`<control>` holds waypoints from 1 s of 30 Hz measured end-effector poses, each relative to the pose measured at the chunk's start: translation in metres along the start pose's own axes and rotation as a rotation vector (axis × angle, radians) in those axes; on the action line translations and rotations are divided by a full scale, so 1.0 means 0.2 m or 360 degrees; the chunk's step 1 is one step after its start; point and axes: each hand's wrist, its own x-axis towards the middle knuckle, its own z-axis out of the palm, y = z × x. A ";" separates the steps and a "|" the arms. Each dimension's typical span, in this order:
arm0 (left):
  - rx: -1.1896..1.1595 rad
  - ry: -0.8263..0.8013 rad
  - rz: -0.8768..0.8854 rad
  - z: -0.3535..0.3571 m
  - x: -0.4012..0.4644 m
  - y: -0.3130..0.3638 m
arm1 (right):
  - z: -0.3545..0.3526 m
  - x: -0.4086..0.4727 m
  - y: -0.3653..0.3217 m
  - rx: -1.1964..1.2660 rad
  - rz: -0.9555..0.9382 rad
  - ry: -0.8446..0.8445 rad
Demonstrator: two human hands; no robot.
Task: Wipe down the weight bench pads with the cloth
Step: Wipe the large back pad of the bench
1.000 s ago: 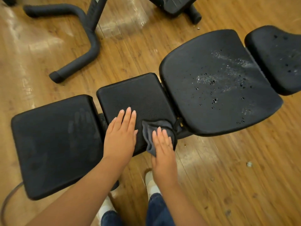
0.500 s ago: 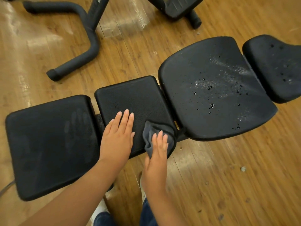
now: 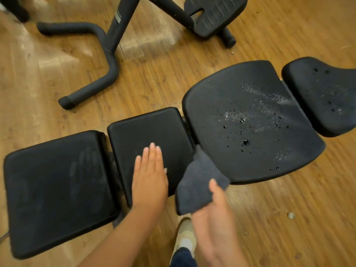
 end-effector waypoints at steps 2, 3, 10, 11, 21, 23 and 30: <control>-0.0086 0.0071 0.0058 0.03 0.06 0.16 | -0.02 0.00 -0.18 0.0097 -0.0082 -0.0024; -0.0128 0.0086 0.0069 0.03 0.11 0.24 | -0.03 0.02 -0.26 0.0099 -0.0115 -0.0046; 0.0040 -0.0107 -0.0149 0.09 0.37 0.44 | -0.07 0.21 -0.59 -0.0202 -0.0472 -0.0040; 0.0071 -0.0110 -0.0158 0.10 0.37 0.43 | -0.04 0.24 -0.61 -0.0338 -0.0533 0.0001; -0.0038 -0.0131 -0.0132 0.08 0.38 0.41 | 0.33 0.91 -0.54 -0.3277 -0.2018 -0.0655; -0.0071 -0.0123 -0.0123 0.10 0.39 0.40 | 0.34 0.99 -0.49 -0.3709 -0.2090 -0.0849; -0.0117 0.0026 -0.0127 0.15 0.40 0.38 | 0.28 1.05 -0.39 -0.3691 -0.2040 -0.0779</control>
